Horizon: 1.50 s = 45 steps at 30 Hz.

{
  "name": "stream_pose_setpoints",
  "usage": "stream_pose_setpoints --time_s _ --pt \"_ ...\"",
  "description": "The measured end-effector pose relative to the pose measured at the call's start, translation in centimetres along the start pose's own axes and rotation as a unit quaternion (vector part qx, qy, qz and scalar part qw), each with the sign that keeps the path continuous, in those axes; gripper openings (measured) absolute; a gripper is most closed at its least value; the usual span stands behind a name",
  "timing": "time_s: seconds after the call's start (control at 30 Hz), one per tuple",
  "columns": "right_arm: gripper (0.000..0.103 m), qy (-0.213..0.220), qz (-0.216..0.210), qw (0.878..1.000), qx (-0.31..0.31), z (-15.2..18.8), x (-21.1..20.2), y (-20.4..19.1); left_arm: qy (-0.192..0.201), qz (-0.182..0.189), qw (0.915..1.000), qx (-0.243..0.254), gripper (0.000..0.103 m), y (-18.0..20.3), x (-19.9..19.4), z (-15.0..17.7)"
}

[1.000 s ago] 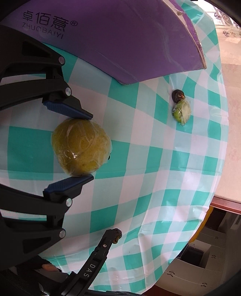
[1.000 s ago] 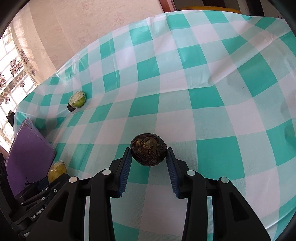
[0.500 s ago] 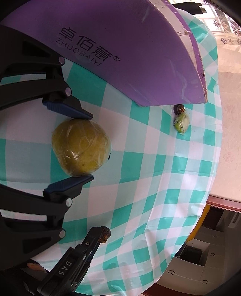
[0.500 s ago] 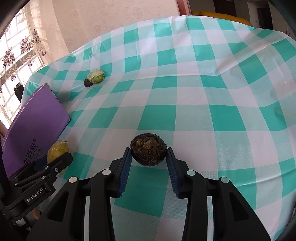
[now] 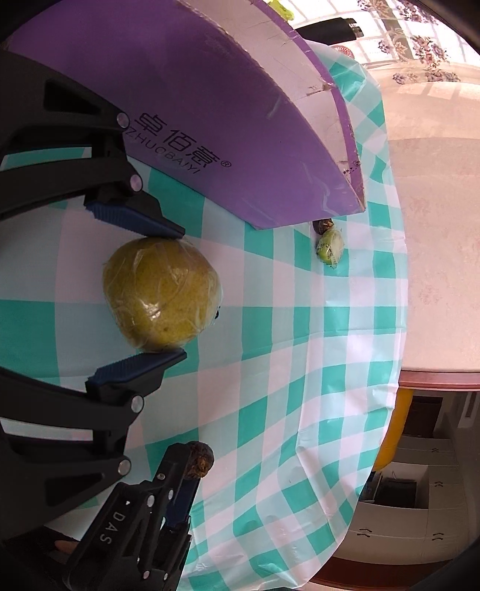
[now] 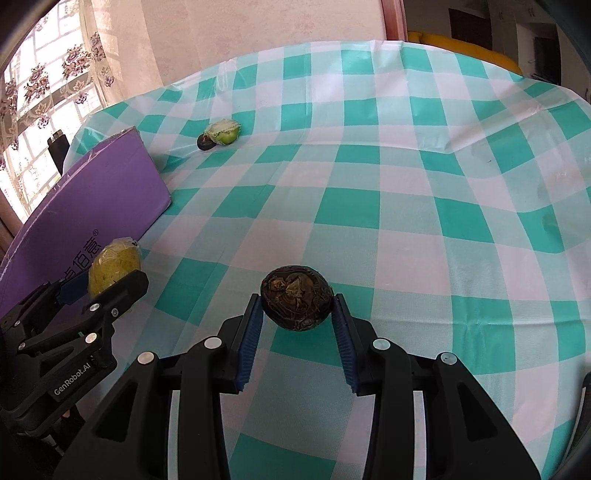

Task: Organize fruits
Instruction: 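Carry the wrapped pear and passion fruit over the purple box with both tools, then open both tools to drop the pear and passion fruit into the box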

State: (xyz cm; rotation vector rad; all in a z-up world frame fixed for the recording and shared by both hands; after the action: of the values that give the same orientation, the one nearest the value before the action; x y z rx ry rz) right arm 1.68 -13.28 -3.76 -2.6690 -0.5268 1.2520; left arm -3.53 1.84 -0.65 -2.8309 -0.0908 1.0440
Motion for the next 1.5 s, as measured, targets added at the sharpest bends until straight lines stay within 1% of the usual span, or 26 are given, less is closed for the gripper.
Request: stream_pose_setpoints --time_s 0.17,0.37,0.63,0.77,0.9,1.07,1.2,1.33,1.43,1.5 --pt "0.039 0.018 -0.013 1.0 -0.003 -0.6 -1.5 -1.8 0.052 -0.022 0.9982 0.018 0.06 -0.7 -3.7 -1.3" --pt "0.039 0.05 -0.038 0.998 -0.013 -2.1 -3.6 -5.1 0.104 -0.05 0.9933 0.013 0.06 -3.3 -8.3 -2.7" --pt "0.039 0.08 -0.077 0.992 -0.054 -3.2 -5.8 -11.0 0.143 -0.087 0.9857 -0.02 0.06 -8.6 -13.5 -3.3" --pt "0.039 0.085 -0.101 0.988 -0.083 -3.5 -6.4 -14.6 0.147 -0.11 0.9821 -0.041 0.06 -12.1 -15.2 -3.2" --pt "0.039 0.087 -0.121 0.982 -0.115 -3.3 -6.4 -18.1 0.141 -0.13 0.9791 -0.068 0.06 -15.6 -16.1 -2.7" --pt "0.039 0.087 -0.141 0.975 -0.147 -3.4 -6.4 -22.0 0.132 -0.167 0.9726 -0.094 0.06 -19.8 -17.0 -1.6" --pt "0.039 0.079 -0.159 0.97 -0.168 -3.3 -5.9 -24.8 0.116 -0.192 0.9684 -0.109 0.06 -22.5 -17.0 -0.8" --pt "0.039 0.058 -0.159 0.964 -0.204 -2.4 -4.7 -27.8 0.073 -0.207 0.968 -0.121 0.06 -24.7 -15.9 0.5" --pt "0.039 0.031 -0.145 0.962 -0.23 -1.6 -2.9 -29.6 0.031 -0.214 0.9674 -0.132 0.06 -26.0 -14.5 1.7" --pt "0.039 0.008 -0.133 0.96 -0.246 -1.0 -1.6 -30.5 0.002 -0.21 0.968 -0.137 0.06 -26.7 -13.4 2.4"
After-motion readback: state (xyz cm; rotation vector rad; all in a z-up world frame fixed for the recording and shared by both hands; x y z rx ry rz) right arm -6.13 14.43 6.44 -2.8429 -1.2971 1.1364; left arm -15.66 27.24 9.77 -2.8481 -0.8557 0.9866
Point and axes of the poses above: each gripper's, at about its wrist camera, not at the fingertips, and x roughly the way its jaws point, y to its right, z to its underside, the point moved 6 cm from there along x, roughly the way its jaws point, and after that the axes turned 9 degrees about x, right-handed, at the moved point
